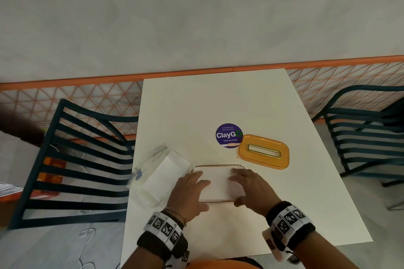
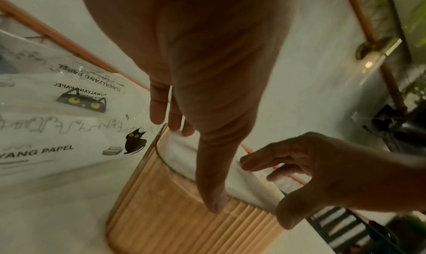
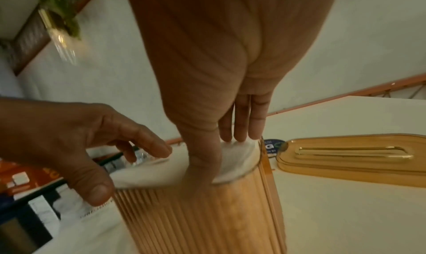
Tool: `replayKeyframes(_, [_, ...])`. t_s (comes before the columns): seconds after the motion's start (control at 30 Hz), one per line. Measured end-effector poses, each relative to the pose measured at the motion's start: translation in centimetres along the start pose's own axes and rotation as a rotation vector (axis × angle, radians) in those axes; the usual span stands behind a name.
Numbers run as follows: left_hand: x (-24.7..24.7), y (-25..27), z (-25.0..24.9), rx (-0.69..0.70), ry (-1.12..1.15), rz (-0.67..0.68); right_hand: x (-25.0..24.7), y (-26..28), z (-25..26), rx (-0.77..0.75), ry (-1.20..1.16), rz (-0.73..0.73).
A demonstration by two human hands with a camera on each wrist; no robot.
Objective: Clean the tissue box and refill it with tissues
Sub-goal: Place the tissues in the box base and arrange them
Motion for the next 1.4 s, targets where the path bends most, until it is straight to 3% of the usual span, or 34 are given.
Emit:
replayKeyframes(0.13, [0.7, 0.0, 0.3, -0.006, -0.025, -0.042, 0.0, -0.2, -0.1, 0.006, 0.051, 0.002])
replayKeyframes(0.27, [0.5, -0.1, 0.1, -0.007, 0.012, 0.012, 0.1, -0.4, 0.0, 0.002, 0.073, -0.001])
replayKeyframes(0.43, [-0.8, 0.0, 0.0, 0.020, 0.006, -0.047, 0.2, -0.6, 0.0, -0.032, 0.092, 0.001])
replayKeyframes(0.6, [-1.2, -0.5, -0.4, 0.092, -0.075, -0.008, 0.8, -0.9, 0.8, -0.083, 0.132, 0.035])
replayKeyframes(1.03, [-1.5, -1.4, -1.3, 0.161, -0.156, 0.027, 0.6, -2.1, 0.9, -0.049, 0.112, 0.095])
replayKeyframes(1.4, [-1.8, -3.0, -2.4, 0.129, -0.214, 0.108, -0.9, -2.1, 2.1, -0.175, 0.263, 0.113])
Point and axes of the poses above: each hand's wrist, its own y-axis away from the middle knuckle, its own x-axis out of the palm, z = x × y, the point moved 1 cm from there along -y, towards the middle knuckle, and after that the axes turned 3 degrees about -x, right-handed, at the moved point
